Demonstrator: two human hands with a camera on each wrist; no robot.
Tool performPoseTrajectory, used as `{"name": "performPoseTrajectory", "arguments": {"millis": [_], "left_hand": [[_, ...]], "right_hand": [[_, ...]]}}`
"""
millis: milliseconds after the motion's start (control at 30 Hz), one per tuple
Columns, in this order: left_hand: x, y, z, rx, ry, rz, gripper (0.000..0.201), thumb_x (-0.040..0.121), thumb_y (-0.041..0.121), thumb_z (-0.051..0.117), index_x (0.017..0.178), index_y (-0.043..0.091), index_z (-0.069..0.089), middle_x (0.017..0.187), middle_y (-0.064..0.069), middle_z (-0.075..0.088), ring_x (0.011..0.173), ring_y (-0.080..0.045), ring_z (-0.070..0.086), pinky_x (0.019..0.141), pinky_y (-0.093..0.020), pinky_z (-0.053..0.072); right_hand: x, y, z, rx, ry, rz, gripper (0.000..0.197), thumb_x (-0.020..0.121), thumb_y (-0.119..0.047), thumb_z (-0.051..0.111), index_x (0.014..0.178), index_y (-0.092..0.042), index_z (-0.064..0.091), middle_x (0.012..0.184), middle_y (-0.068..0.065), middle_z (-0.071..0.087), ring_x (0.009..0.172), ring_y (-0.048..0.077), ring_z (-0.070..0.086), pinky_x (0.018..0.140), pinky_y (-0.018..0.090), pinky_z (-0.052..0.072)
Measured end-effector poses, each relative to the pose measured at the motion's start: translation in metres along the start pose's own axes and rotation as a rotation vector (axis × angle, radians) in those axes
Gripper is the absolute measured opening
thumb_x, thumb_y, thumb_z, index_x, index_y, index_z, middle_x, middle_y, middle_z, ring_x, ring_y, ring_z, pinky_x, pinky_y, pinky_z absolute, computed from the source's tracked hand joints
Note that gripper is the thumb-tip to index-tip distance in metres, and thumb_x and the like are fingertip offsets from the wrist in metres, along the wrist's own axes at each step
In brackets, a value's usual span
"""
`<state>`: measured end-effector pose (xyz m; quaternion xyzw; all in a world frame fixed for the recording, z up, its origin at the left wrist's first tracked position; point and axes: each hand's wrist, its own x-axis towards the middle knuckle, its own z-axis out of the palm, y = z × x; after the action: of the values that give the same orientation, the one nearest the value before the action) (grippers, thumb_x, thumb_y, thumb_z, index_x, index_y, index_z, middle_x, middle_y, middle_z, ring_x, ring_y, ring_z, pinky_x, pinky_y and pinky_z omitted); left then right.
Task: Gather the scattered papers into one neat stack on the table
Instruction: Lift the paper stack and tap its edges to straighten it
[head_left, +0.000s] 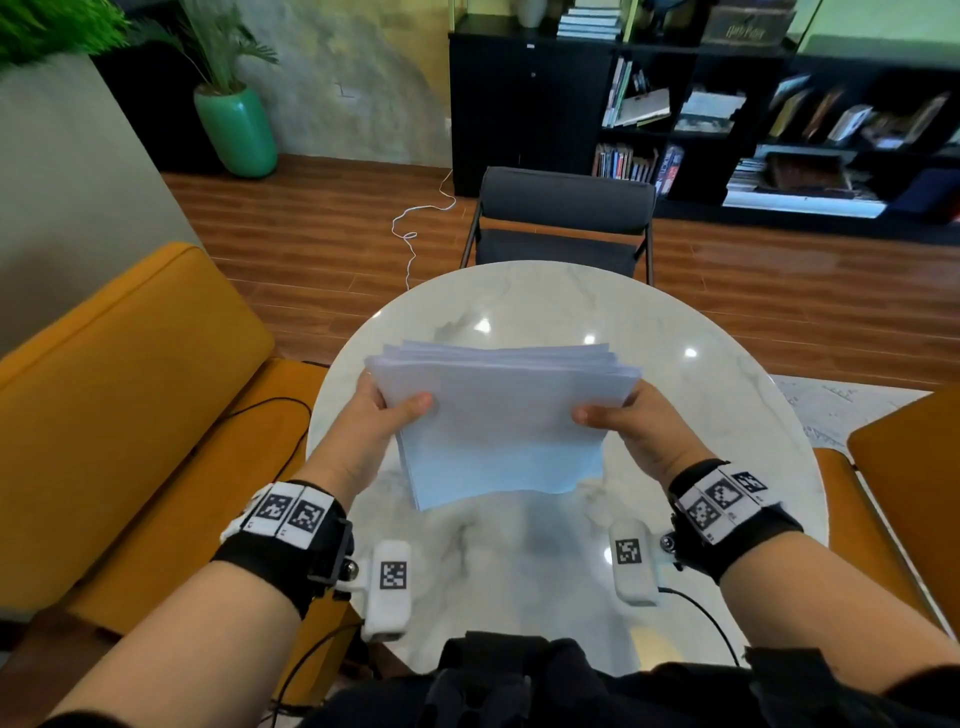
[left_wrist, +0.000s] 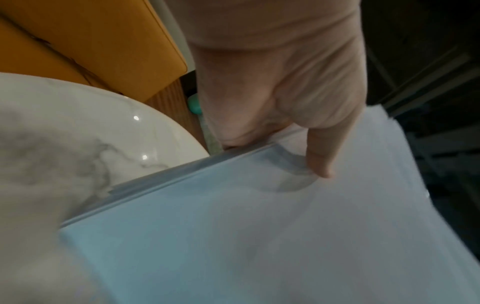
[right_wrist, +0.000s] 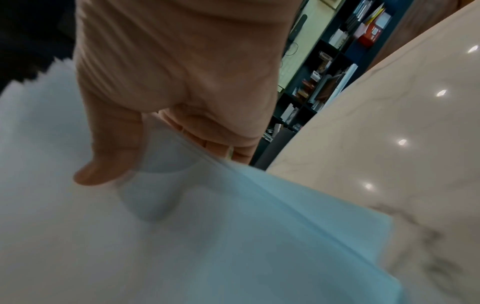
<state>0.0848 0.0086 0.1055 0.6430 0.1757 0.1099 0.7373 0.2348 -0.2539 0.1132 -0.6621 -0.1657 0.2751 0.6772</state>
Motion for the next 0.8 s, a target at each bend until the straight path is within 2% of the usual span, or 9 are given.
{"name": "performPoseTrajectory", "arguments": {"millis": [100, 200, 367, 433, 500, 567, 600, 700, 800], "left_hand": [[-0.001, -0.016, 0.012, 0.049, 0.028, -0.063, 0.07, 0.075, 0.027, 0.076, 0.139, 0.025, 0.047, 0.125, -0.004, 0.068, 0.118, -0.023, 0.063, 0.104, -0.05, 0.048], [-0.003, -0.016, 0.014, 0.051, 0.082, -0.044, 0.06, 0.082, 0.022, 0.07, 0.138, 0.028, 0.049, 0.124, -0.001, 0.068, 0.117, -0.019, 0.063, 0.101, -0.044, 0.05], [-0.017, -0.029, 0.025, 0.186, 0.157, -0.085, 0.044, 0.097, 0.015, 0.059, 0.139, 0.025, 0.045, 0.124, 0.003, 0.065, 0.115, -0.017, 0.062, 0.096, -0.036, 0.051], [-0.016, -0.024, 0.03, 0.289, 0.219, -0.034, 0.039, 0.098, 0.015, 0.057, 0.136, 0.022, 0.049, 0.122, 0.0, 0.065, 0.114, -0.022, 0.061, 0.093, -0.037, 0.051], [-0.012, -0.009, 0.031, 0.399, 0.25, 0.027, 0.031, 0.097, 0.014, 0.056, 0.127, 0.022, 0.052, 0.114, 0.002, 0.064, 0.106, -0.02, 0.06, 0.082, -0.03, 0.049], [-0.007, 0.009, 0.032, 0.525, 0.226, 0.105, 0.021, 0.097, 0.015, 0.057, 0.117, 0.02, 0.053, 0.105, 0.002, 0.064, 0.097, -0.02, 0.06, 0.073, -0.026, 0.046], [-0.005, 0.018, 0.033, 0.608, 0.198, 0.156, 0.019, 0.097, 0.016, 0.057, 0.115, 0.016, 0.054, 0.103, 0.0, 0.065, 0.095, -0.022, 0.06, 0.072, -0.029, 0.045], [-0.002, 0.038, 0.041, 0.818, 0.088, 0.313, 0.007, 0.097, 0.018, 0.058, 0.098, 0.017, 0.051, 0.084, 0.003, 0.058, 0.08, -0.023, 0.055, 0.062, -0.031, 0.036], [-0.001, 0.053, 0.047, 0.896, 0.009, 0.338, 0.015, 0.095, 0.024, 0.062, 0.088, 0.027, 0.049, 0.08, 0.005, 0.059, 0.073, -0.018, 0.053, 0.058, -0.026, 0.035]], "right_hand": [[-0.001, 0.011, 0.011, -0.006, 0.071, 0.046, 0.046, 0.061, -0.004, 0.084, 0.104, -0.011, 0.07, 0.106, 0.013, 0.072, 0.098, 0.03, 0.068, 0.086, 0.047, 0.054], [-0.001, 0.008, 0.015, 0.027, 0.124, 0.043, 0.034, 0.069, 0.004, 0.077, 0.099, -0.01, 0.071, 0.101, 0.012, 0.073, 0.093, 0.029, 0.07, 0.083, 0.043, 0.054], [-0.005, 0.014, 0.013, -0.06, 0.15, 0.095, 0.058, 0.054, -0.016, 0.087, 0.108, -0.01, 0.068, 0.105, 0.01, 0.073, 0.101, 0.031, 0.068, 0.087, 0.044, 0.055], [-0.005, 0.004, 0.012, -0.119, 0.228, 0.006, 0.059, 0.062, -0.012, 0.086, 0.116, -0.014, 0.062, 0.109, 0.006, 0.071, 0.102, 0.025, 0.068, 0.089, 0.042, 0.055], [-0.006, -0.021, 0.011, -0.252, 0.269, -0.177, 0.062, 0.07, -0.011, 0.083, 0.122, -0.022, 0.052, 0.117, -0.001, 0.063, 0.104, 0.012, 0.062, 0.091, 0.028, 0.052], [-0.009, -0.054, 0.012, -0.586, 0.27, -0.384, 0.069, 0.073, -0.017, 0.081, 0.13, -0.032, 0.045, 0.119, -0.008, 0.057, 0.108, 0.004, 0.054, 0.095, 0.015, 0.041], [-0.011, -0.069, 0.016, -0.808, 0.246, -0.474, 0.07, 0.073, -0.022, 0.081, 0.133, -0.032, 0.046, 0.118, -0.008, 0.058, 0.11, 0.007, 0.053, 0.099, 0.018, 0.039], [-0.009, -0.099, 0.029, -1.173, 0.067, -0.37, 0.036, 0.075, -0.029, 0.077, 0.109, -0.026, 0.065, 0.099, -0.004, 0.069, 0.098, 0.019, 0.059, 0.086, 0.035, 0.045], [-0.004, -0.094, 0.033, -0.926, 0.005, -0.194, 0.011, 0.08, -0.017, 0.072, 0.086, -0.008, 0.07, 0.085, 0.012, 0.07, 0.084, 0.03, 0.063, 0.075, 0.036, 0.051]]}}
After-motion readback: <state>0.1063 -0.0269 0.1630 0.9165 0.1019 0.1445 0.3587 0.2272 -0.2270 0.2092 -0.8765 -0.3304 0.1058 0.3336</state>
